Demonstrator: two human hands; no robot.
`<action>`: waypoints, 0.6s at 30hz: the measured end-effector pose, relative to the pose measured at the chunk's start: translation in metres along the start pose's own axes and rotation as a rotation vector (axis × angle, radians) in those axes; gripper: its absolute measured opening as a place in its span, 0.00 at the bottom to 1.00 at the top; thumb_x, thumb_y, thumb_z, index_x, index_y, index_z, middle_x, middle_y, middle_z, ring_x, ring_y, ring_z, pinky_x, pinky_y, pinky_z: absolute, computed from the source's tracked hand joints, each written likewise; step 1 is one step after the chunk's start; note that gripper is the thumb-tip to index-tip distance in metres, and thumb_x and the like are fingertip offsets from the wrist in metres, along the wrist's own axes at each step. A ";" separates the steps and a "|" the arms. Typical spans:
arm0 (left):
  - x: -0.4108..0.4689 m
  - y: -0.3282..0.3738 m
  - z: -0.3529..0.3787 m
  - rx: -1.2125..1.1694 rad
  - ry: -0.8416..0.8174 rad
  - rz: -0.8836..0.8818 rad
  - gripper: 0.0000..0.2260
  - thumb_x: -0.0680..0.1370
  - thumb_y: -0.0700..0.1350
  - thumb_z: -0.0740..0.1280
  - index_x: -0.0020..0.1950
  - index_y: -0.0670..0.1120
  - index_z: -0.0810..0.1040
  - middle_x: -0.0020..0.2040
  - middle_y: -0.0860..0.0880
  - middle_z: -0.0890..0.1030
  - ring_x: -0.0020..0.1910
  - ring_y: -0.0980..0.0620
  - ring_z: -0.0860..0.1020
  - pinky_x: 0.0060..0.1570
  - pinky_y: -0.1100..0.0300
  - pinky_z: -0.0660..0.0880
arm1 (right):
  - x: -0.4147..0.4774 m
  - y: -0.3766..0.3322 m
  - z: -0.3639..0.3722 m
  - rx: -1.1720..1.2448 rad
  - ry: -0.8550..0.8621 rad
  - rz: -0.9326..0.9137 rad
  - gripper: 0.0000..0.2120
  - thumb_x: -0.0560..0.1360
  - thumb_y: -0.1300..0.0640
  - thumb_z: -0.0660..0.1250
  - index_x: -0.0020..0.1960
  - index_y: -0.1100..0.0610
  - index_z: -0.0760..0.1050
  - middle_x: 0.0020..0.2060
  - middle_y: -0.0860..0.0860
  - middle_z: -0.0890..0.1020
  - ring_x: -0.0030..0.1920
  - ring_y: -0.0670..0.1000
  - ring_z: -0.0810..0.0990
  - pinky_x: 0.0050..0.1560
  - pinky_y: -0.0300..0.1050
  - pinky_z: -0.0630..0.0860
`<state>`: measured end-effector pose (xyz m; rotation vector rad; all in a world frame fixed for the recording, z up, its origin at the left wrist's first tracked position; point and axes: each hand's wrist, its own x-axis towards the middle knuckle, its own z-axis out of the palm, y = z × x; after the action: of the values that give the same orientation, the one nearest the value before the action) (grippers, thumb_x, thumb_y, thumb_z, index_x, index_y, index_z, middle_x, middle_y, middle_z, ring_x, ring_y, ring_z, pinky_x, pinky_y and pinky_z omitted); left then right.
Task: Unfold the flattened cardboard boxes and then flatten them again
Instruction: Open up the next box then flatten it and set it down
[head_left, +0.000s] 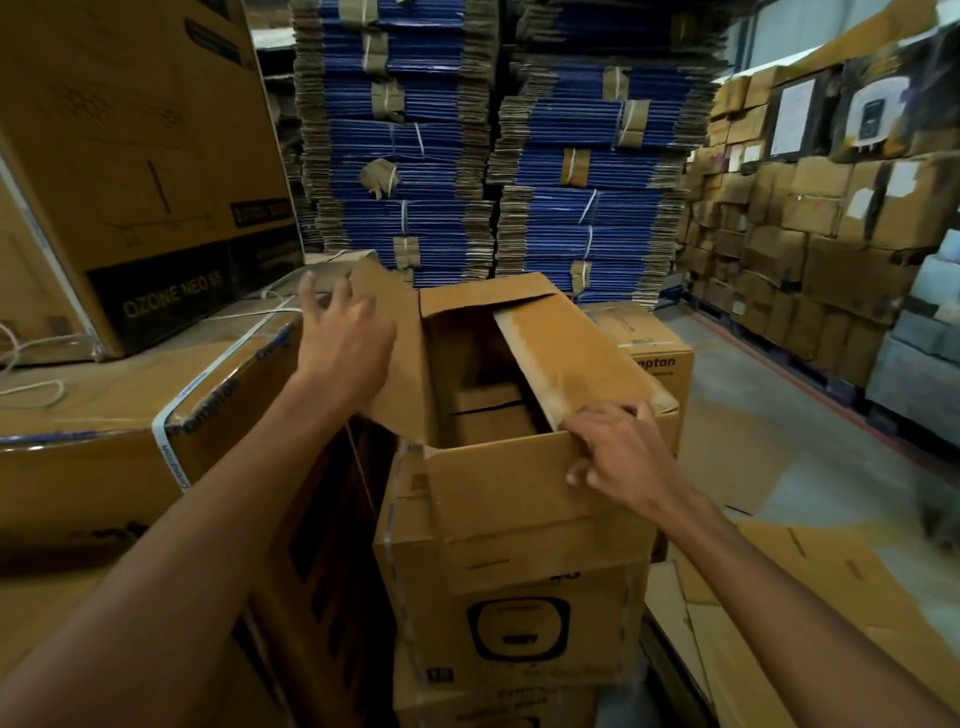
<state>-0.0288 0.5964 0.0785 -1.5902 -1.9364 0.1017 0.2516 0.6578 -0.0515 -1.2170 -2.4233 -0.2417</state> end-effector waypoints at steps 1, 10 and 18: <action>-0.004 -0.003 0.011 -0.015 -0.076 0.030 0.21 0.75 0.47 0.73 0.68 0.52 0.76 0.71 0.44 0.72 0.77 0.39 0.62 0.74 0.29 0.50 | -0.001 0.006 -0.002 0.010 -0.015 -0.001 0.25 0.69 0.46 0.78 0.65 0.47 0.78 0.61 0.45 0.83 0.66 0.48 0.75 0.67 0.52 0.60; -0.022 0.063 0.085 -0.584 -0.274 0.455 0.38 0.80 0.55 0.68 0.82 0.58 0.47 0.83 0.54 0.46 0.82 0.49 0.42 0.79 0.36 0.45 | 0.002 0.062 -0.055 -0.011 -0.262 0.089 0.24 0.71 0.66 0.72 0.59 0.43 0.81 0.61 0.43 0.82 0.64 0.48 0.77 0.68 0.50 0.68; -0.005 0.148 0.071 -0.709 0.014 0.427 0.34 0.76 0.65 0.67 0.78 0.55 0.61 0.76 0.51 0.67 0.78 0.49 0.59 0.77 0.48 0.51 | 0.015 -0.006 -0.046 0.148 -0.350 0.229 0.23 0.76 0.40 0.69 0.68 0.46 0.73 0.59 0.52 0.79 0.61 0.56 0.77 0.58 0.56 0.76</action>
<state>0.0631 0.6544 -0.0440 -2.4343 -1.6736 -0.4707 0.2519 0.6496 -0.0033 -1.5576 -2.4985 0.2336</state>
